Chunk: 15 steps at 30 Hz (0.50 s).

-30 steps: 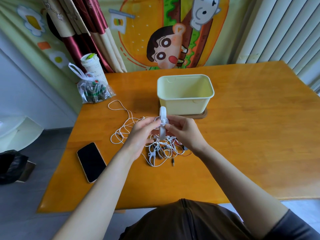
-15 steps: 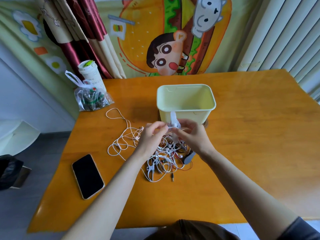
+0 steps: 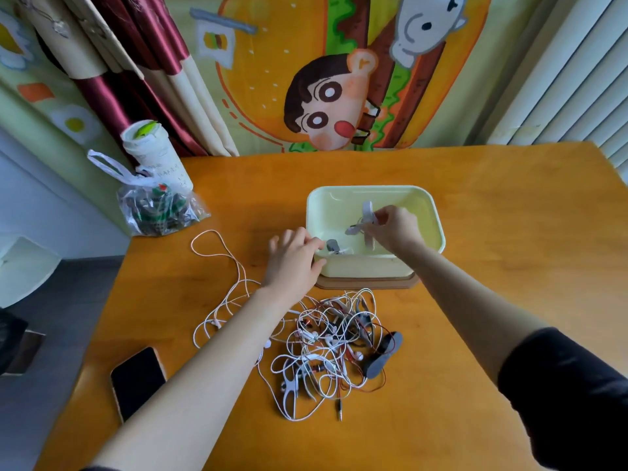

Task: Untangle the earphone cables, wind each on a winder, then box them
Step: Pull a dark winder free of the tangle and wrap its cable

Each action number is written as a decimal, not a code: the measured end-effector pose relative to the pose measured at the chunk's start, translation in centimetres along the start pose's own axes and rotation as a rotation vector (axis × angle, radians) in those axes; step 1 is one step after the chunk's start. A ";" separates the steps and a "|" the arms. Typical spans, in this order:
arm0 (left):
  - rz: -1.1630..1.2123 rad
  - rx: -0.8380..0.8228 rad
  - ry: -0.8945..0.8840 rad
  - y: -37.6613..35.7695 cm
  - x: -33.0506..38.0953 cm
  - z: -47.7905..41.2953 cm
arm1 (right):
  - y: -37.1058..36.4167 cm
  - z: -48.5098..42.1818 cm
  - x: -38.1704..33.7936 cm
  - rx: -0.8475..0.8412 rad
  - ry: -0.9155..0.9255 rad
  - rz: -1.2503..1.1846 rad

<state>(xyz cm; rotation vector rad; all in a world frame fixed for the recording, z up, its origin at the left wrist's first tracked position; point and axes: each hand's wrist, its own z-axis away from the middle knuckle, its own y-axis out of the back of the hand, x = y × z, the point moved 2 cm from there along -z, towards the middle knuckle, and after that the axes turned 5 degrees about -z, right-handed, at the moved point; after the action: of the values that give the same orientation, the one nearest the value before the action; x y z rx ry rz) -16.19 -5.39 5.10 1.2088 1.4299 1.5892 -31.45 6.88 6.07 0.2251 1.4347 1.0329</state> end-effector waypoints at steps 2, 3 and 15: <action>0.017 0.024 -0.014 -0.6 -0.2 -0.6 | -1.3 -2.0 0.3 -0.073 -0.043 0.125; 0.032 0.050 -0.021 -0.7 -0.2 -0.7 | -2.0 -2.8 0.6 -0.110 -0.061 0.176; 0.124 0.162 -0.043 -1.9 -0.8 -1.4 | -5.9 -6.0 1.4 -0.482 -0.072 0.688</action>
<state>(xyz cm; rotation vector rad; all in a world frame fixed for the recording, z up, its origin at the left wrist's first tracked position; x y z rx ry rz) -17.43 -6.36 3.13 1.4417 1.5046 1.5421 -34.30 1.77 -0.14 0.4107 1.0082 1.8748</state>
